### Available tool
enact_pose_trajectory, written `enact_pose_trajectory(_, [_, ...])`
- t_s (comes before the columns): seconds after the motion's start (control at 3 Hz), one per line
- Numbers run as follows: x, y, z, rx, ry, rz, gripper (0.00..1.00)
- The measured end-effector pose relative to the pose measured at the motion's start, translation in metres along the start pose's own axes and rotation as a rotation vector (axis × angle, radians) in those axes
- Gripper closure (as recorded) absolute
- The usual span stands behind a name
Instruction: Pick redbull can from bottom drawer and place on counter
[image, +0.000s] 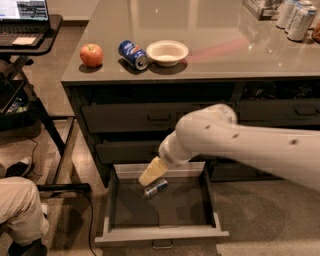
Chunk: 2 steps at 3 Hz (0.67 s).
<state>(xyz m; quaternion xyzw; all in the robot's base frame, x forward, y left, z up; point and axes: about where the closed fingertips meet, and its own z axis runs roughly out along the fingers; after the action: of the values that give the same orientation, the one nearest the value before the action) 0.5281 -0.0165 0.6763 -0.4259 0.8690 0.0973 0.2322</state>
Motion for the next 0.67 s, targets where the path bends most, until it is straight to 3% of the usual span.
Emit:
enact_pose_trajectory(0.33, [0.021, 0.035, 0.087, -0.02, 0.047, -0.066, 0.0])
enact_pose_trajectory(0.67, [-0.002, 0.051, 0.103, -0.017, 0.003, -0.12, 0.0])
